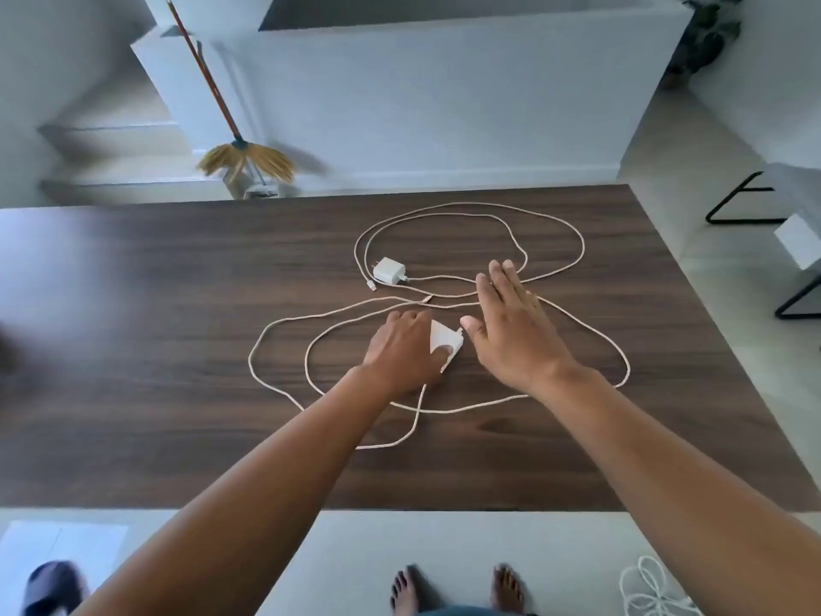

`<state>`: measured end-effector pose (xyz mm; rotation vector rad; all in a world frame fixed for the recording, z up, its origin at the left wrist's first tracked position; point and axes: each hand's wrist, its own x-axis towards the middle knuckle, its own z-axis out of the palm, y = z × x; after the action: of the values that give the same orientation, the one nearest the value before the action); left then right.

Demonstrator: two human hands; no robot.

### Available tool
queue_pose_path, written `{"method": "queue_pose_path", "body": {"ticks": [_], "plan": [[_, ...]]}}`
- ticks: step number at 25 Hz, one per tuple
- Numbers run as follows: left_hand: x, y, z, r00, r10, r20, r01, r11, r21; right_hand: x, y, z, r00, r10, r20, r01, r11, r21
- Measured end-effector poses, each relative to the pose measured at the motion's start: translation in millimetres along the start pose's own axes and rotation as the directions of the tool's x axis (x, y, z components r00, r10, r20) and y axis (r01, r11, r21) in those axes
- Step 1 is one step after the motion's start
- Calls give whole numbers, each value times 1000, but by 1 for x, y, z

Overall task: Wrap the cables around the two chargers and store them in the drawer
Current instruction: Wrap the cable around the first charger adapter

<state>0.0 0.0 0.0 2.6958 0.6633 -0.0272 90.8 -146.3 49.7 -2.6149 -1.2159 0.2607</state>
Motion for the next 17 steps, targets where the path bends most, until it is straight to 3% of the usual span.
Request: {"method": "queue_pose_path", "body": {"ticks": [3, 5, 8, 10, 12, 14, 15, 17], "plan": [[7, 9, 8, 995, -73, 73, 66, 993, 94, -1, 8, 7, 1000, 26, 4, -26, 1000, 2], [10, 14, 9, 990, -115, 83, 110, 992, 64, -4, 12, 9, 1000, 25, 18, -26, 999, 24], [13, 16, -2, 976, -189, 108, 206, 963, -176, -12, 16, 7, 1000, 27, 11, -28, 992, 122], [11, 20, -20, 968, -235, 87, 250, 890, -381, -18, 17, 0, 1000, 20, -6, -18, 977, 212], [9, 26, -37, 960, -276, 39, 242, 757, -607, -22, 16, -10, 1000, 0, -15, 5, 950, 312], [6, 36, -57, 939, -338, 60, 234, 501, -833, -25, 9, -22, 1000, -10, -17, 16, 895, 447], [5, 41, -67, 935, -343, 86, 227, 396, -890, -25, 5, -29, 999, -3, -35, 21, 862, 506], [0, 52, -84, 952, -296, 83, 170, 283, -944, -21, -3, -40, 989, 23, -148, 66, 819, 570]]}}
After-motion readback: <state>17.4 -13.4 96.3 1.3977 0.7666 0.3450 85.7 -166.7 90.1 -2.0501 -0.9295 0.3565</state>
